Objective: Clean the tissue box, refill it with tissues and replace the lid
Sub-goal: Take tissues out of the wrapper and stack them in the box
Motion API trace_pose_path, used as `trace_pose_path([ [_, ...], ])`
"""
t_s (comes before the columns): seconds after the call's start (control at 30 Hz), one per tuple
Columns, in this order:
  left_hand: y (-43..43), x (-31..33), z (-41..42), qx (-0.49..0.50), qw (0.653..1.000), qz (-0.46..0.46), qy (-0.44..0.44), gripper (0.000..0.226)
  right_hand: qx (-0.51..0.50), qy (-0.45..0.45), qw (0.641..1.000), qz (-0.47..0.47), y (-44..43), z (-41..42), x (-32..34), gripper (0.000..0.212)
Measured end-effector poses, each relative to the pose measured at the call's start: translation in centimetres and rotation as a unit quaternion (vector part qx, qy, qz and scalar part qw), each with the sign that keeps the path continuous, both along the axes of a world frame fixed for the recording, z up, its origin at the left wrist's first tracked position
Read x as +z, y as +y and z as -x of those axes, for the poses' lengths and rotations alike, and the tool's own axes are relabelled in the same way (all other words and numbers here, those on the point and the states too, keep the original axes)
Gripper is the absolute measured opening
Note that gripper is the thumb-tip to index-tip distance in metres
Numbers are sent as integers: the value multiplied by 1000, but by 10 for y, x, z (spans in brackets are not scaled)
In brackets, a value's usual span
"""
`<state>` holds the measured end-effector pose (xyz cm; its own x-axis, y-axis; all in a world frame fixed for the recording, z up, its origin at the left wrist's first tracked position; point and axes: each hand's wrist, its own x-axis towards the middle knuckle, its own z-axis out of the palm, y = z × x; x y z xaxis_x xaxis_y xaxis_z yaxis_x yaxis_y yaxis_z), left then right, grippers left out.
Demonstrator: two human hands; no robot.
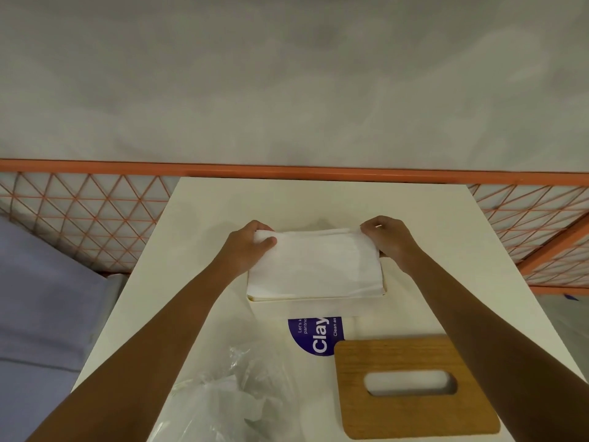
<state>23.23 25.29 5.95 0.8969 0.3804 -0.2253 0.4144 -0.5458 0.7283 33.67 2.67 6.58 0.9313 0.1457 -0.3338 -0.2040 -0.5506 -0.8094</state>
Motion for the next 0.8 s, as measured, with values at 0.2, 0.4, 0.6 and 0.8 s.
trace_pose_path([
  [0.2,-6,-8,0,-41,980,-194,-6,37,76,-141,977,139,4,15,-8,33],
  [0.4,-8,4,12,-184,908,-375,-25,46,210,-307,870,324,6,34,-7,49],
  [0.6,-29,-2,17,-317,898,-294,82,57,334,-271,852,298,20,49,-18,43],
  [0.8,-42,-8,17,-317,899,-266,141,54,343,-244,834,356,22,57,-27,50],
])
